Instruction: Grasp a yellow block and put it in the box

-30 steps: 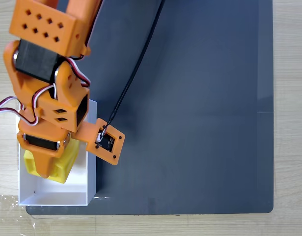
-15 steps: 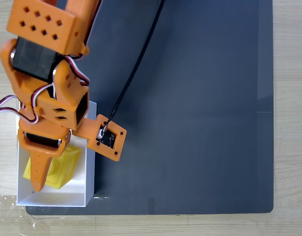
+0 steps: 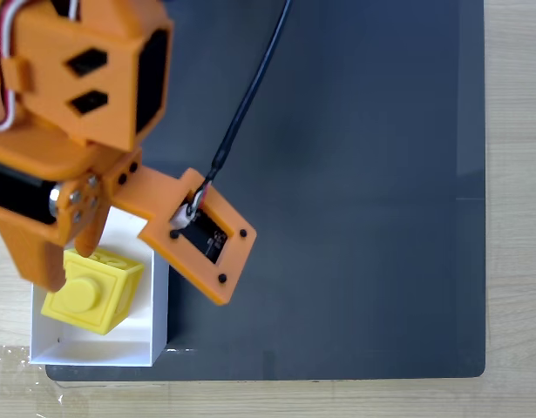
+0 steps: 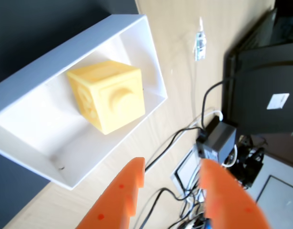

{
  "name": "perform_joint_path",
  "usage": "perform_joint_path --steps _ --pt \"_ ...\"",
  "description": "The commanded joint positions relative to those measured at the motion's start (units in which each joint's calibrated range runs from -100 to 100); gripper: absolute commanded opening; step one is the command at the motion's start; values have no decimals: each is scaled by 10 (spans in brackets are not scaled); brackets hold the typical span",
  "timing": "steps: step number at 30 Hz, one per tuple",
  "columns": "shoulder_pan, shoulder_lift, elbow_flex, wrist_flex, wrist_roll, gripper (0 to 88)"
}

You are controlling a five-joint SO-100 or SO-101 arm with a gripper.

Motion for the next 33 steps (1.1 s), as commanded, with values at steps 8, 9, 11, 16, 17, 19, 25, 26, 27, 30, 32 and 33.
perform_joint_path --steps 8,9,11,16,17,19,25,26,27,30,32,33 --pt "-93 -389 316 106 -8 32" --pt "-106 -422 363 106 -8 32" --pt "-128 -494 456 106 -8 32" --pt "-151 -673 691 106 -8 33" --pt "-155 -708 738 106 -8 33" --pt "-161 -780 823 107 -8 33" --pt "-161 -972 987 115 -8 33" --pt "-161 -994 1003 121 -8 33" --pt "-161 -1004 1013 134 -8 33" --pt "-161 -996 1018 183 -8 27" --pt "-160 -995 1016 187 -9 26" --pt "-159 -995 1016 187 -9 26"
